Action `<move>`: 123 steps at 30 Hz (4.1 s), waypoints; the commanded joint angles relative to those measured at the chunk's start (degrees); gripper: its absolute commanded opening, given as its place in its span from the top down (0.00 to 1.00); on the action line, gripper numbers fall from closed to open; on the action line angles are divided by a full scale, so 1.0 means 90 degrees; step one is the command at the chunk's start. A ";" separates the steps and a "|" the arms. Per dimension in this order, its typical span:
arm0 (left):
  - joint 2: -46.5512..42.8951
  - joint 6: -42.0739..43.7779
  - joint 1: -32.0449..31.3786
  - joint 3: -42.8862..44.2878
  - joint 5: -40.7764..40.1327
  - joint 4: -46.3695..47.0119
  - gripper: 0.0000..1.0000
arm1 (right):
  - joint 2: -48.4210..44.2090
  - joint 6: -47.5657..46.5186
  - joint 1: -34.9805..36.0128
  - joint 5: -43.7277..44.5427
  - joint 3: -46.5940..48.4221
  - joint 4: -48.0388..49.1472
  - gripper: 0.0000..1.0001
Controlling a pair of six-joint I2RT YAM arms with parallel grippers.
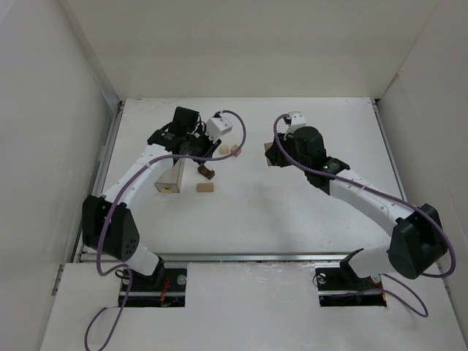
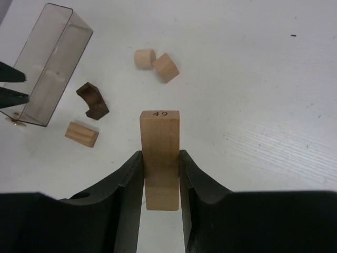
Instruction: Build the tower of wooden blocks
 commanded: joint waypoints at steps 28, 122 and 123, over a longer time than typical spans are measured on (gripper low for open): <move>-0.1616 0.2848 -0.0398 -0.1102 0.5729 0.1556 0.30 | -0.1354 -0.2937 0.0022 -0.5042 -0.2885 0.5567 1.00; 0.1753 0.2711 -0.1110 -0.0359 0.2917 0.1175 0.67 | -0.5621 -0.2948 0.0306 -0.0394 -0.4427 0.2695 0.00; 0.1753 0.2711 -0.1110 -0.0359 0.2984 0.1175 0.65 | -0.5621 -0.2948 0.0306 -0.0394 -0.4427 0.2695 0.00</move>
